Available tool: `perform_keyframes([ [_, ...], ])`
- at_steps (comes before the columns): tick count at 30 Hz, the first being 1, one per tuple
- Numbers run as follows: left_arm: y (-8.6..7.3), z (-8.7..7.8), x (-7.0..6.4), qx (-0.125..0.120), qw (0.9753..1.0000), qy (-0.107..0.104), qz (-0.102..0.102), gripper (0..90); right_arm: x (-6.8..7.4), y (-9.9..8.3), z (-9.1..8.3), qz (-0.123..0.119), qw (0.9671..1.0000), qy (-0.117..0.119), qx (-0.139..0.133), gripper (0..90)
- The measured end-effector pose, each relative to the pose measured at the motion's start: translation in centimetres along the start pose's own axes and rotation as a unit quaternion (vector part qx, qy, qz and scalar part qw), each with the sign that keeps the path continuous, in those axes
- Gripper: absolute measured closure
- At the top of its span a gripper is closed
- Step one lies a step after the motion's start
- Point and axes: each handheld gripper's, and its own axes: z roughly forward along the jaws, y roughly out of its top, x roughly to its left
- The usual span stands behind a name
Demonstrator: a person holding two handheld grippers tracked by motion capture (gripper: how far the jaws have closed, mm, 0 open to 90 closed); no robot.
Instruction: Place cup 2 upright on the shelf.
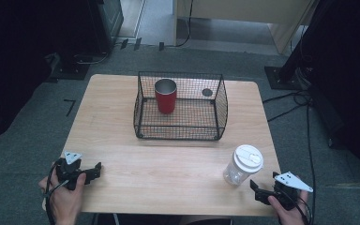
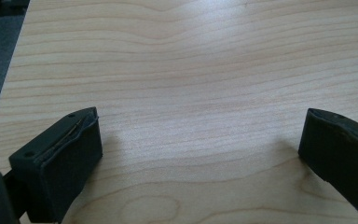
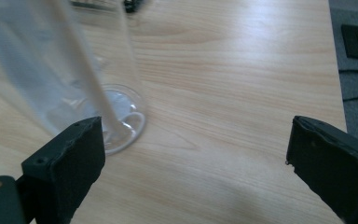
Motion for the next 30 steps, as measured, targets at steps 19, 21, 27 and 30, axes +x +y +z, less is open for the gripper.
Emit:
perform_keyframes([
  [19,0.0,0.0,0.0,-0.001,1.0000,0.002,-0.003,0.0,4.5,1.7,-1.1,-0.032,0.9985,0.037,-0.025,6.1],
  [21,0.0,0.0,0.0,0.000,1.0000,0.002,-0.003,0.0,4.8,1.9,-1.1,-0.027,0.9986,0.037,-0.028,6.1],
  [27,0.0,0.0,0.0,0.000,1.0000,0.003,-0.004,0.0,5.8,2.6,-0.7,-0.018,0.9979,0.027,-0.056,6.1],
  [30,0.0,0.0,0.1,0.000,1.0000,0.005,-0.006,0.0,6.0,2.8,-0.6,-0.016,0.9972,0.033,-0.064,6.1],
])
